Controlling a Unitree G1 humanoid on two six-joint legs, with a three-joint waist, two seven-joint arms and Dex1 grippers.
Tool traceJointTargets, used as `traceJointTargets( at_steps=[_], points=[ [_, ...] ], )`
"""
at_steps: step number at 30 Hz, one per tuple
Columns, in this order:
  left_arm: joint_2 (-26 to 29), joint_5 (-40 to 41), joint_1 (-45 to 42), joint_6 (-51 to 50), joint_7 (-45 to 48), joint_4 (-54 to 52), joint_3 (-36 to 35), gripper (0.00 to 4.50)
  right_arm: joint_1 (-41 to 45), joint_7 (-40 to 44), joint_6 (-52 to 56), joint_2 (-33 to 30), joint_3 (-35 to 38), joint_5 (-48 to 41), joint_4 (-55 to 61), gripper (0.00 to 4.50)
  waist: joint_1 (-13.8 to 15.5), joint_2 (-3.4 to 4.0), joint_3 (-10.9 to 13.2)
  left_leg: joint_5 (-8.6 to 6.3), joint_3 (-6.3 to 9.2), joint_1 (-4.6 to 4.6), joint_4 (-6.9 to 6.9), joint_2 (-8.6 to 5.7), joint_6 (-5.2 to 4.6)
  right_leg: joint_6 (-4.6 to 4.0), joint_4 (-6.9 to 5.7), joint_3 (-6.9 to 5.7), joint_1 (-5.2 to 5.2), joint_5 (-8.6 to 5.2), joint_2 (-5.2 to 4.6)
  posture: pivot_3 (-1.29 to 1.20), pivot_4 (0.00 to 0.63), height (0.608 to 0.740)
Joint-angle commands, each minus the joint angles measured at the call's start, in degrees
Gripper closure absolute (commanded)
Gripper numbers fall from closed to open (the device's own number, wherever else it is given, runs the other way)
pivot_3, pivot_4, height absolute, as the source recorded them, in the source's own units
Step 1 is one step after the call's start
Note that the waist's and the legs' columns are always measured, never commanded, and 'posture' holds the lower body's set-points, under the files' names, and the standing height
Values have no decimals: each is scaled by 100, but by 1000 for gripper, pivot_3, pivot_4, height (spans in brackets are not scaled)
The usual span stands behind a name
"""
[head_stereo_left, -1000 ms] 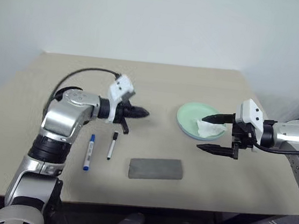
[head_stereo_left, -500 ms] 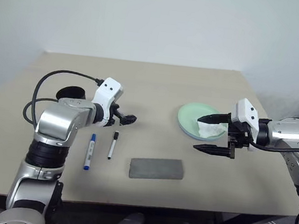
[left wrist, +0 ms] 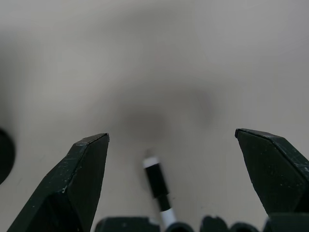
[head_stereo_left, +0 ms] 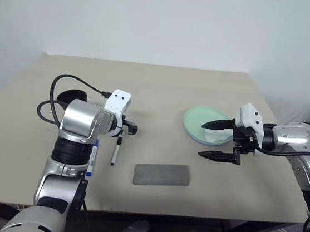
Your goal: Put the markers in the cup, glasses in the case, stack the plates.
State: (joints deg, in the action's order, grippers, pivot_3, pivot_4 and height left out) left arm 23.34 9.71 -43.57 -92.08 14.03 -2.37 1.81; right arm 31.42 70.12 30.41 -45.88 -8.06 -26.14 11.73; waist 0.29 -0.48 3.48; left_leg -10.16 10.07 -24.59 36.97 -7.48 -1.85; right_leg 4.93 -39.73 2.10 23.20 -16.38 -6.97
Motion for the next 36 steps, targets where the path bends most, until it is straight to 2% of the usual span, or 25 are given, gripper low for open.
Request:
traceJointTargets(
  at_steps=[1, 9, 23, 26, 32, 36],
  points=[
    [-67, 88, -31, -42, -258, 100, -123, 27, 183, -3, -86, 19, 121, 2, 55, 0, 6, -2, 0, 0, 1, 0, 0, 0, 0, 1, 0, -1, -1, 1, 0, 0, 0, 683],
    [-77, 495, 41, -42, -586, 719, -151, 27, 133, -47, -53, 52, 135, 3, 119, 0, -2, -4, -1, 0, 0, -1, 1, -1, 0, 3, 0, 0, 1, 2, -1, 0, 0, 683],
    [20, 1062, 8, -42, -1036, 876, 308, 27, 75, -115, -41, 86, 140, -4, 181, 0, 1, -7, -3, 0, -2, 0, 3, -2, 0, 3, 0, 1, -2, 3, -3, 0, 0, 683],
    [48, 1141, -8, -42, -1053, 920, 408, 913, 71, -129, -41, 89, 135, -9, 191, 0, -2, -7, -4, 0, -2, 0, 3, -2, 0, 3, 0, 1, -2, 3, -4, 0, 0, 683],
    [88, 1277, -21, -42, -1119, 991, 538, 3102, 71, -151, -45, 104, 132, -9, 202, 0, -8, -7, -4, 0, -2, 0, 3, -1, 0, 2, 0, 1, -1, 3, -3, 0, 0, 683],
    [142, 1353, 19, -42, -1142, 986, 613, 4384, 72, -158, -33, 107, 144, -5, 214, 0, -7, -6, -5, 0, -2, 1, 3, -1, 0, 2, 0, 2, -1, 3, -2, 0, 0, 683]
  ],
)
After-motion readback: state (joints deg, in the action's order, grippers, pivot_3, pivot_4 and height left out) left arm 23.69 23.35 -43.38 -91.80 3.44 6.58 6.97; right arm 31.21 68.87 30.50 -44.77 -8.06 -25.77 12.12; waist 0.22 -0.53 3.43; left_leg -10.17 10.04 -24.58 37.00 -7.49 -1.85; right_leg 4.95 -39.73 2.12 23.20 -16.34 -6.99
